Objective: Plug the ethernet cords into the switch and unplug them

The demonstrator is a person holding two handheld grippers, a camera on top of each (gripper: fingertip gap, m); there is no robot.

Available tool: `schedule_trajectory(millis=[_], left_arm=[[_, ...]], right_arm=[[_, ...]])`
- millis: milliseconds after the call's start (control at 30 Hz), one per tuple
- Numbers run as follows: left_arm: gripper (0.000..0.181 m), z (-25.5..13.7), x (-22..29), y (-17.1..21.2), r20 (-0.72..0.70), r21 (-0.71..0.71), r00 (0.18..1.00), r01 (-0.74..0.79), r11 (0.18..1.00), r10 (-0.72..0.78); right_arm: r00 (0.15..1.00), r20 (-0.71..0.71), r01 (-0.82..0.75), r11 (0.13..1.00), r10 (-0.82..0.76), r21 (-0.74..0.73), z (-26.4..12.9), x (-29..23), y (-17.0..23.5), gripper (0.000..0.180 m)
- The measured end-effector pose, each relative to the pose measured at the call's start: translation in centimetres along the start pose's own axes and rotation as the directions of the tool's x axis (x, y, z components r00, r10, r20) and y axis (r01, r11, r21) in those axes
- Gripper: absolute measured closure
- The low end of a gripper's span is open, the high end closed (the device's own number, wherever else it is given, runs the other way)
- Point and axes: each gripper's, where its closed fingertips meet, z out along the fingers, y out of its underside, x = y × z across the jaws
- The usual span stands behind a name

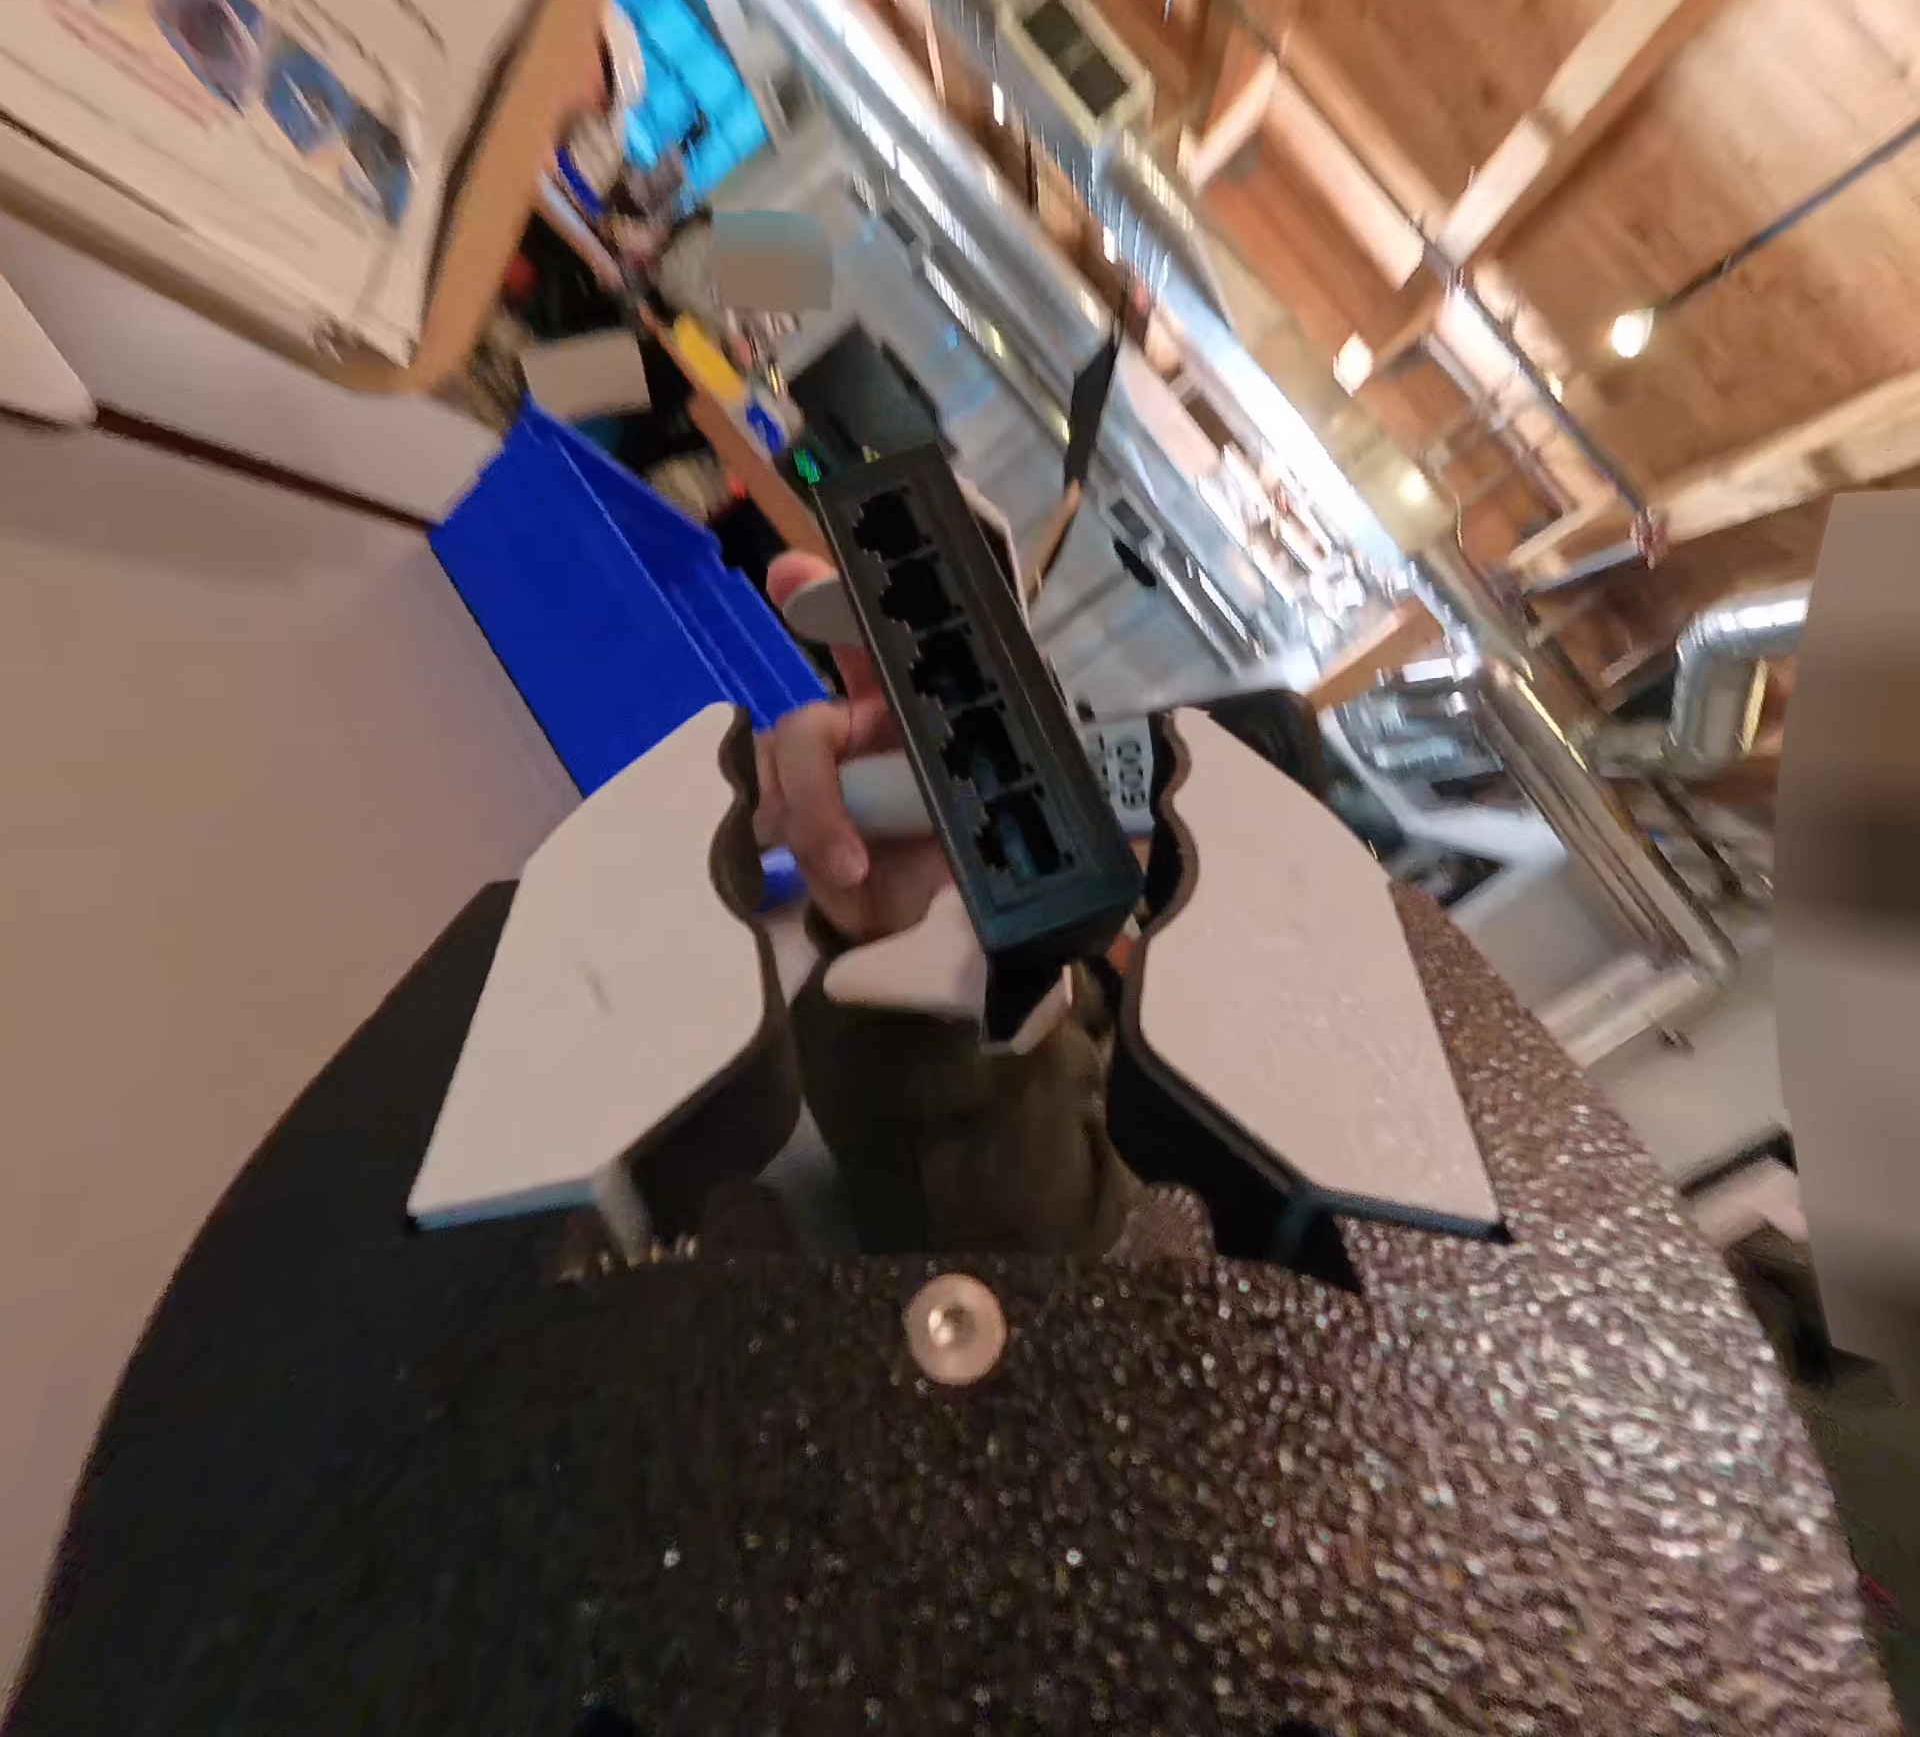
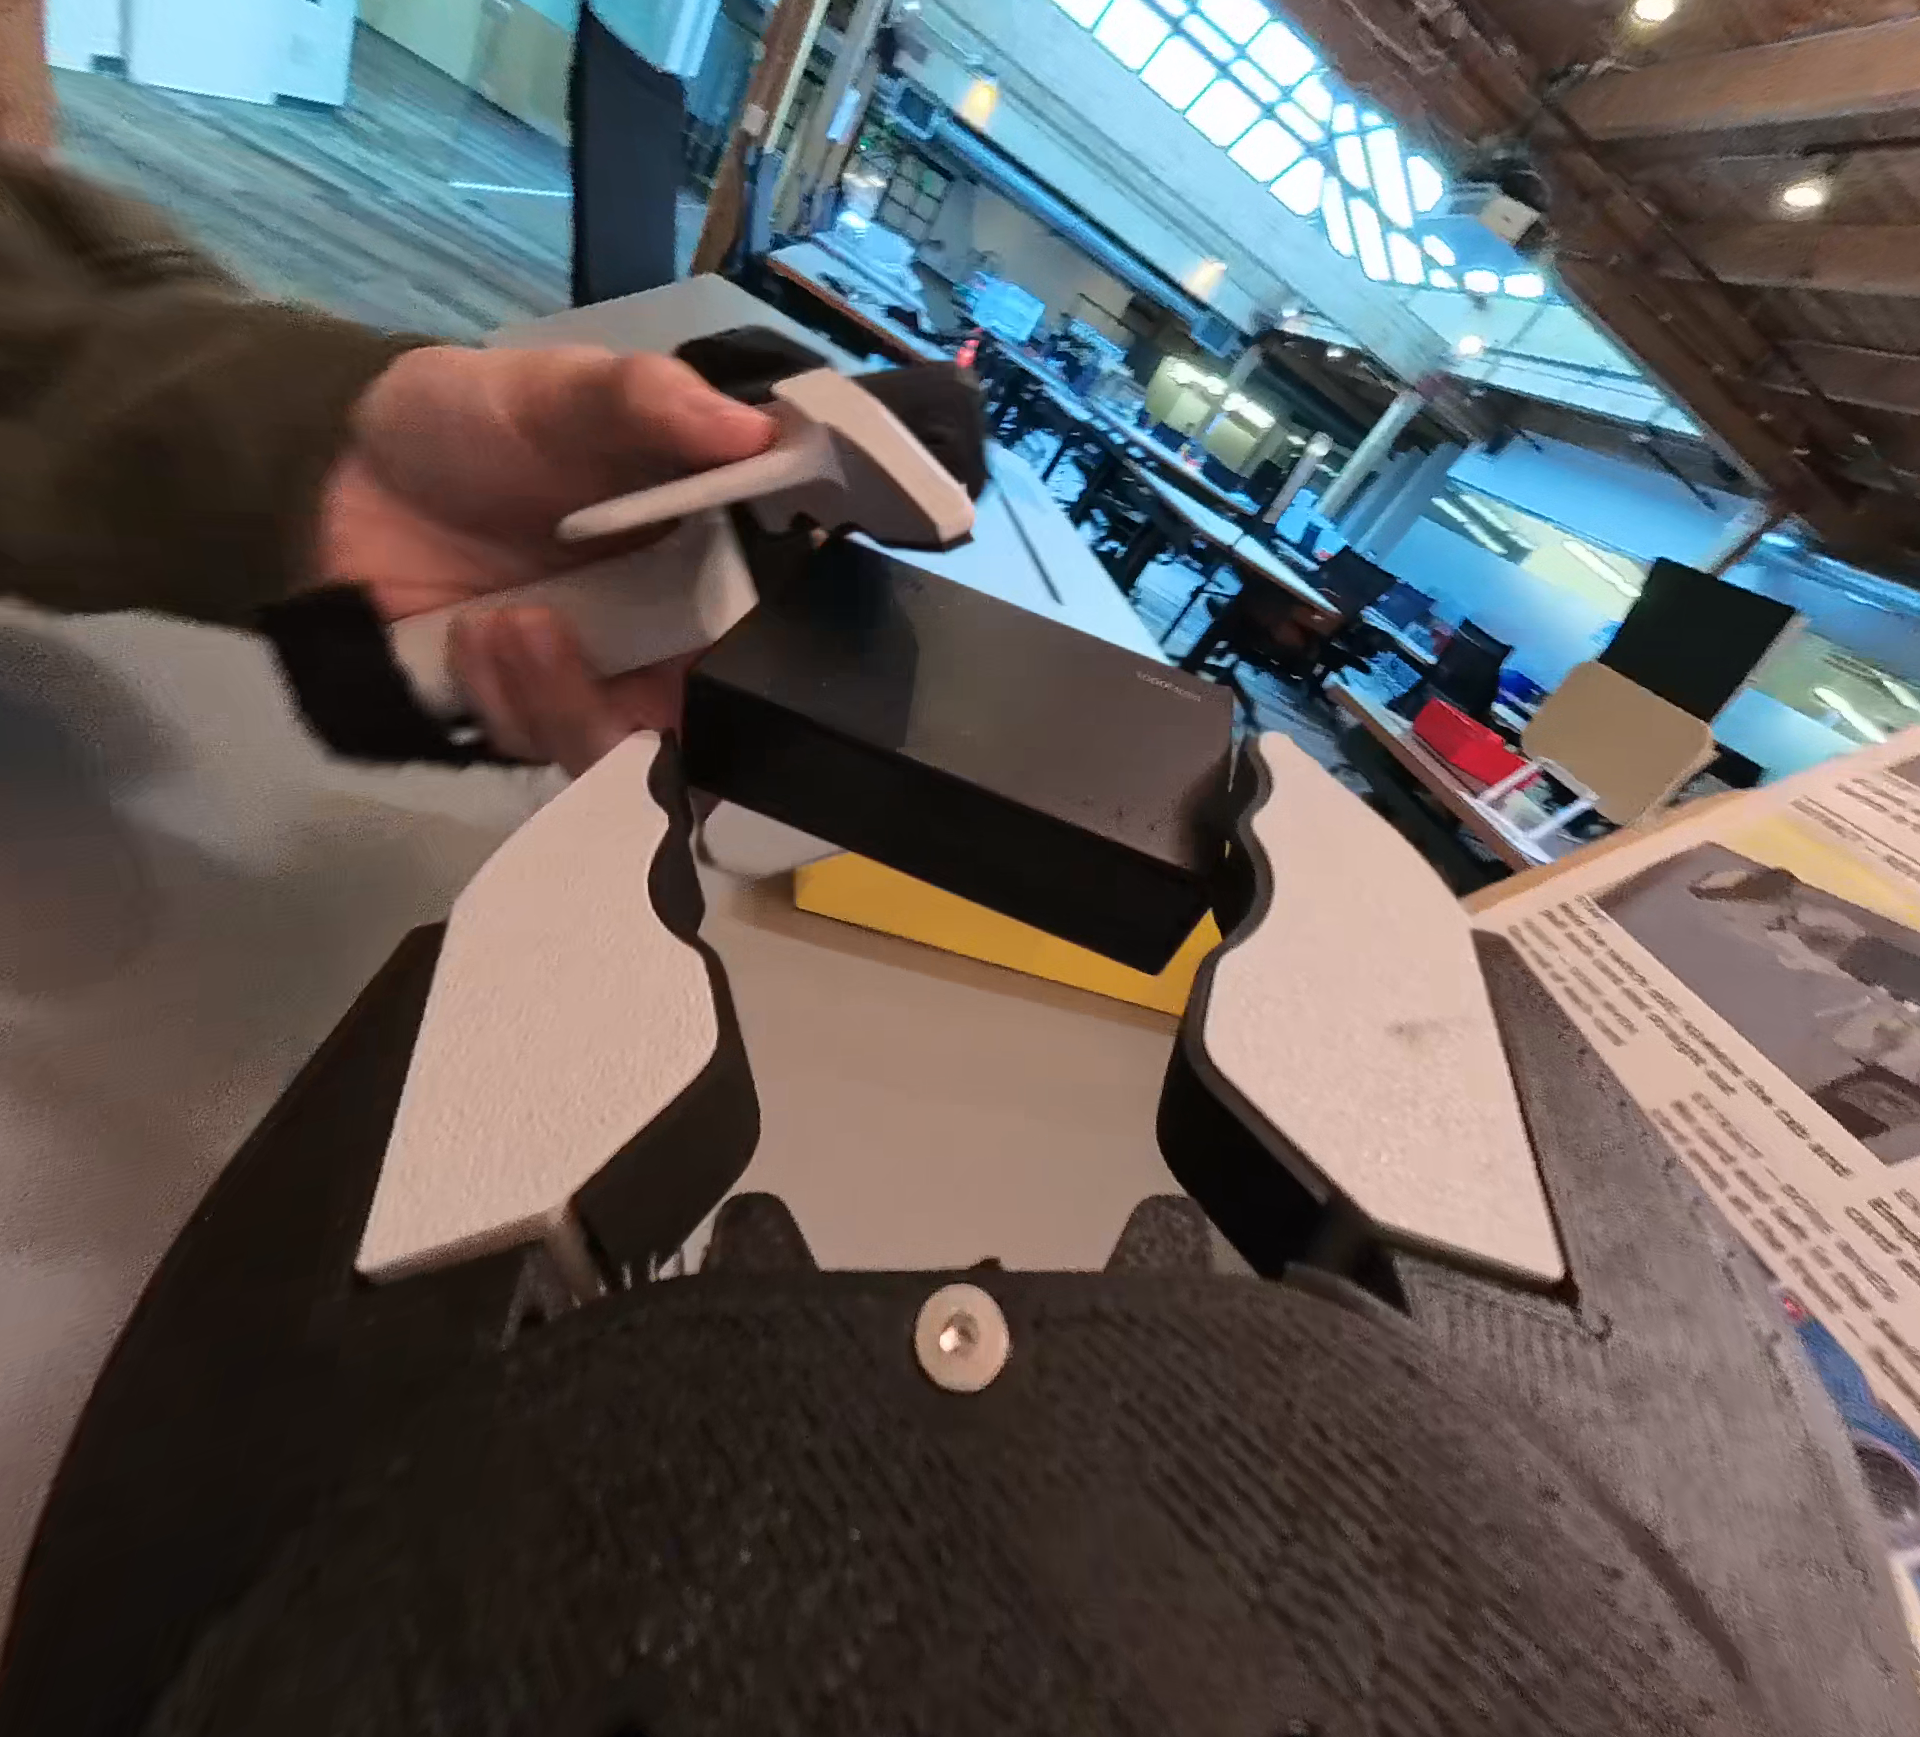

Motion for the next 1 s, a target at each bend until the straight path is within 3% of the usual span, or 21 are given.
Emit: schedule_trajectory(millis=[167,233,367,500,567,700,1000], left_arm=[[0.124,-1.0,1.7,2.2,-0.130,-0.361,0.970,0.148,0.921,-0.207],[0.144,-1.3,1.4,2.8,-0.118,-0.439,0.962,0.173,0.882,-0.247],[0.152,-1.2,-0.5,1.0,-0.060,-0.293,0.976,0.184,0.938,-0.210],[0.153,-1.0,-1.2,-0.2,-0.055,-0.121,0.972,0.221,0.968,-0.229],[0.153,-0.5,-1.7,0.4,-0.028,-0.107,0.969,0.243,0.964,-0.247],[0.153,0.4,-2.3,1.5,0.032,-0.119,0.964,0.264,0.957,-0.262],[0.153,0.5,-2.8,2.0,0.084,-0.076,0.963,0.262,0.962,-0.256]], right_arm=[[0.983,0.185,0.009,1.000,-0.013,0.025,-0.2,-2.9,-1.1,0.081],[0.979,0.200,0.034,0.999,-0.028,-0.024,0.2,-3.4,-0.4,0.081],[0.994,0.091,-0.040,0.990,0.052,-0.135,0.3,-1.5,2.1,0.083],[0.960,0.033,-0.280,0.960,0.280,0.012,0.2,0.4,0.9,0.076],[0.959,0.081,-0.273,0.962,0.273,0.001,0.4,-0.5,1.1,0.078],[0.981,0.047,-0.186,0.980,0.189,-0.068,1.2,-0.9,2.6,0.068],[0.977,0.049,-0.209,0.977,0.207,0.032,1.4,-0.9,2.7,0.065]])
